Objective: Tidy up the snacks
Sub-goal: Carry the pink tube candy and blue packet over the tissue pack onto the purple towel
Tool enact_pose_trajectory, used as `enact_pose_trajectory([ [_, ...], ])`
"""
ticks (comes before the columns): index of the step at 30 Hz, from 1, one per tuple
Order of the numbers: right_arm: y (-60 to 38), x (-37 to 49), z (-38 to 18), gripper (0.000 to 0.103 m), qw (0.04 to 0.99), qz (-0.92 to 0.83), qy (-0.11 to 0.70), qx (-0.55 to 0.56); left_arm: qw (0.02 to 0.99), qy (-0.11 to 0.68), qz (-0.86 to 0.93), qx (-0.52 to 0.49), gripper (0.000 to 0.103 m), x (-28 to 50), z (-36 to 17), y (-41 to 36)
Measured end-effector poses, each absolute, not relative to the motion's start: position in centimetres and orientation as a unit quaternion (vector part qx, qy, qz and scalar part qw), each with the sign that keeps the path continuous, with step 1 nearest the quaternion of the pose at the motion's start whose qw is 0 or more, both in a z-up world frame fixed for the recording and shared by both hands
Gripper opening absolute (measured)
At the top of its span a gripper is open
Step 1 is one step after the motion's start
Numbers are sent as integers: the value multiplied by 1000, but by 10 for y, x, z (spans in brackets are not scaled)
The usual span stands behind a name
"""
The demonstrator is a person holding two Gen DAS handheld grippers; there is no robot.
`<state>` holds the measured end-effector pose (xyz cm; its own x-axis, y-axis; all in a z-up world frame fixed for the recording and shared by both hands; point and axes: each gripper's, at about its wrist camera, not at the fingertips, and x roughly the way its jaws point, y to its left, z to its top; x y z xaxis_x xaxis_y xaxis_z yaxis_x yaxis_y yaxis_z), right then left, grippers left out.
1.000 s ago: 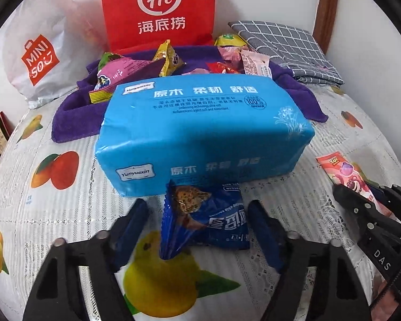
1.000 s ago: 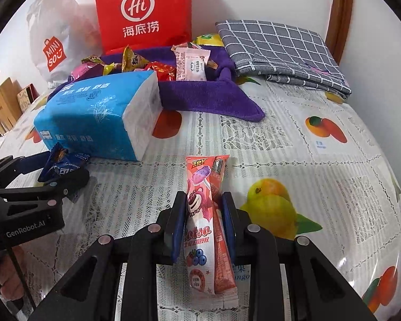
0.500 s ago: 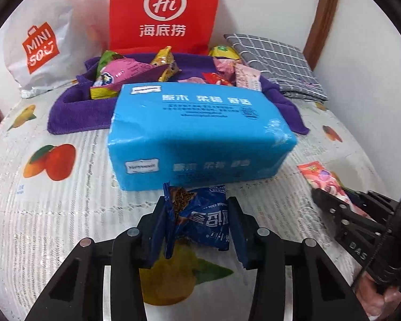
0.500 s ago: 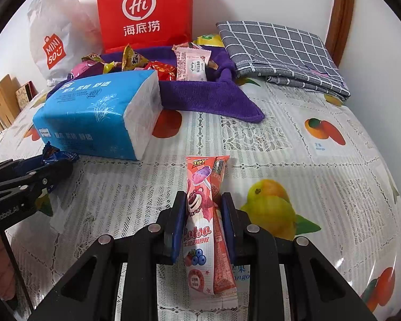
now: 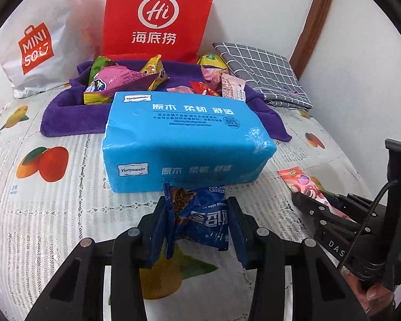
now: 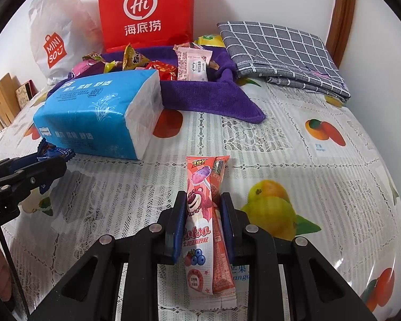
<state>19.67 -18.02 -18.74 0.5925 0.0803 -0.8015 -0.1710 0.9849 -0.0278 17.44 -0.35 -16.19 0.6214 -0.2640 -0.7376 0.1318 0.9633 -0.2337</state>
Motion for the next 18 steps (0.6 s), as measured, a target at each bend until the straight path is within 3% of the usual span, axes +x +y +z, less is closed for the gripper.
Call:
enact_pose_trajectory([
  [18,-182,197,-188,24,891,73,446,-51,892,420,-145,-83,41,171,-159,-10],
])
